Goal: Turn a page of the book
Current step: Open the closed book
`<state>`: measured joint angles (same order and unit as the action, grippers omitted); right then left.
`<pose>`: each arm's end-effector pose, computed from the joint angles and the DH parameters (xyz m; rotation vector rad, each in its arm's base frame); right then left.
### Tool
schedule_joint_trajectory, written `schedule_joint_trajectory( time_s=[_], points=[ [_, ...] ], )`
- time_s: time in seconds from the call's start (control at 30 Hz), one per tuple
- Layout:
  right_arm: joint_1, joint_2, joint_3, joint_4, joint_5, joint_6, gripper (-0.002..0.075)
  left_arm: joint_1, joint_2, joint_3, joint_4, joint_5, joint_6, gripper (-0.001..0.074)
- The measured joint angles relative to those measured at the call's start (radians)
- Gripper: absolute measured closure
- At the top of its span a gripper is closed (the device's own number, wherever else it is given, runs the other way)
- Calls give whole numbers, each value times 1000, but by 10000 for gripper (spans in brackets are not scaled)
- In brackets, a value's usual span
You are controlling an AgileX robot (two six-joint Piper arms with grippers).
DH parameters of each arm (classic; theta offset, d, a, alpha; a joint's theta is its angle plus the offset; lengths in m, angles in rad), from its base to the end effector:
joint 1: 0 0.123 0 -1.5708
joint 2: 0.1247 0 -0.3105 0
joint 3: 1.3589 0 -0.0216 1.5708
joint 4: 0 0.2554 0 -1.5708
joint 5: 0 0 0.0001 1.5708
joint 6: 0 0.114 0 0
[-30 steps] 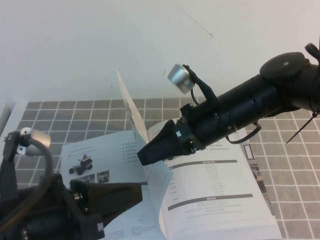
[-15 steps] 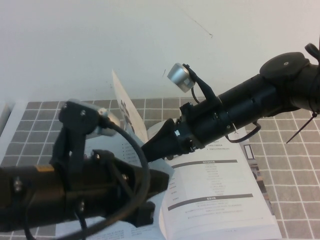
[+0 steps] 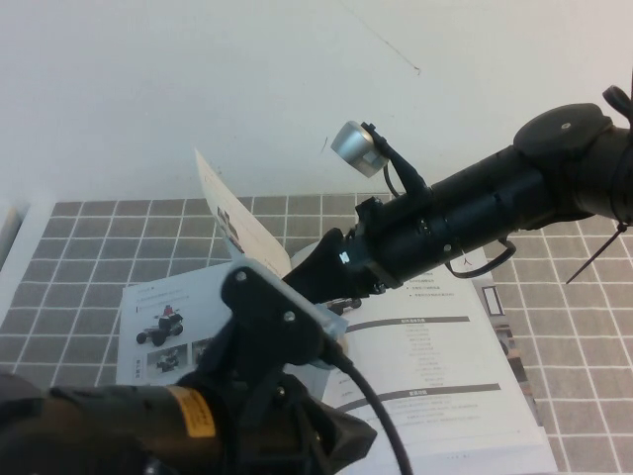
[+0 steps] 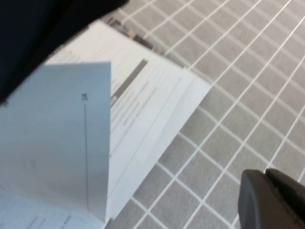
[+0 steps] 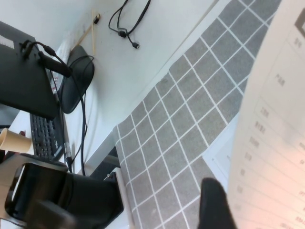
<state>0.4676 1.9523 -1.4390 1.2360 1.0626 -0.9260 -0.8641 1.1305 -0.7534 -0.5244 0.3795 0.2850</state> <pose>0.3405 0.2773 0.2560 -0.9265 2.2752 1.4255 0.1433 -0.2005 0.3005 0.8441 2.1380 -0.7866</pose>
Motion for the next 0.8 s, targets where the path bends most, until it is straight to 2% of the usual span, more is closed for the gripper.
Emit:
schedule_joint_trajectory(
  time_s=[0.23,0.3,0.7,0.8],
  points=[
    [0,0,0,0,2,34,335,-114,155,-2,94,-100,-48,738],
    [0,0,0,0,6,38,335,-125,181,-2,100,-120,-58,738],
    [0,0,0,-40,20,40,335,-126,250,-2,211,-203,-152,738],
    [0,0,0,-42,22,40,335,-103,250,-2,247,-202,-178,738]
  ],
)
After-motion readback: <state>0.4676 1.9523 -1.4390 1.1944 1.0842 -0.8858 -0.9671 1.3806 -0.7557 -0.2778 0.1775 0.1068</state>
